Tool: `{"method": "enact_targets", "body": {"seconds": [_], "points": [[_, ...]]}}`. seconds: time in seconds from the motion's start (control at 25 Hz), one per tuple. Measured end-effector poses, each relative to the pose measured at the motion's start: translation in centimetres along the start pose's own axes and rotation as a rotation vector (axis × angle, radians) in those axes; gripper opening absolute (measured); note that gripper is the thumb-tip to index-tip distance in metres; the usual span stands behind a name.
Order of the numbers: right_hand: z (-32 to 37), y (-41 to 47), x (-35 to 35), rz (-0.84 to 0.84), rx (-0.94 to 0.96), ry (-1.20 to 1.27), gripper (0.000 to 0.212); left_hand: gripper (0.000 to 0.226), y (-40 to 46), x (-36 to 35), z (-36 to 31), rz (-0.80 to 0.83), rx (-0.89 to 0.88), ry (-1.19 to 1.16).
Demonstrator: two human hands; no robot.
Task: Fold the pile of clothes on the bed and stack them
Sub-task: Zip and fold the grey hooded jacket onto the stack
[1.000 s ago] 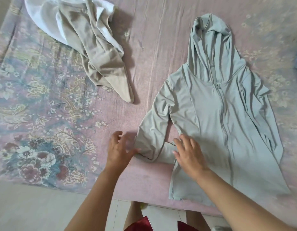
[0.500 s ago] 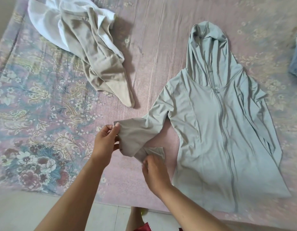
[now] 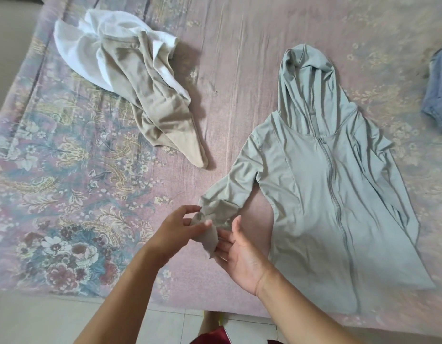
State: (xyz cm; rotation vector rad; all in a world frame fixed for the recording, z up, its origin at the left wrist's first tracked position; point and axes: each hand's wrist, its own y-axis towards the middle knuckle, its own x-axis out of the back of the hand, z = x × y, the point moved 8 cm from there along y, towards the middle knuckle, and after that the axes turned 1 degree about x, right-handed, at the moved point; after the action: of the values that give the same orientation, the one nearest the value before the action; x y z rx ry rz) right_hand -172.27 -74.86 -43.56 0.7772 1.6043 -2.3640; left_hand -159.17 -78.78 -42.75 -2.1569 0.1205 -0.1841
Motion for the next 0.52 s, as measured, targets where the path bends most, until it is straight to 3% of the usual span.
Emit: {"method": "enact_targets", "body": {"seconds": [0.12,0.24,0.36,0.44,0.52], "points": [[0.3,-1.5,-1.7,-0.041,0.110,-0.183,0.037,0.051,-1.9,0.0,-0.8,0.115,-0.017,-0.078],[0.2,-3.3,-2.8,-0.164,0.114,-0.017,0.012,0.056,-3.9,1.4,-2.0,0.117,-0.007,-0.053],[-0.3,-5.1,-5.6,-0.134,0.027,0.367,0.021,0.048,-6.0,2.7,-2.7,0.070,0.002,0.101],[-0.2,-6.1,-7.5,-0.089,0.013,0.442,0.024,0.038,-7.5,2.7,-3.0,0.096,0.035,0.133],[0.2,-6.5,-8.5,-0.091,0.044,0.457,0.024,0.052,-8.6,3.0,-3.2,0.146,0.087,0.190]]}}
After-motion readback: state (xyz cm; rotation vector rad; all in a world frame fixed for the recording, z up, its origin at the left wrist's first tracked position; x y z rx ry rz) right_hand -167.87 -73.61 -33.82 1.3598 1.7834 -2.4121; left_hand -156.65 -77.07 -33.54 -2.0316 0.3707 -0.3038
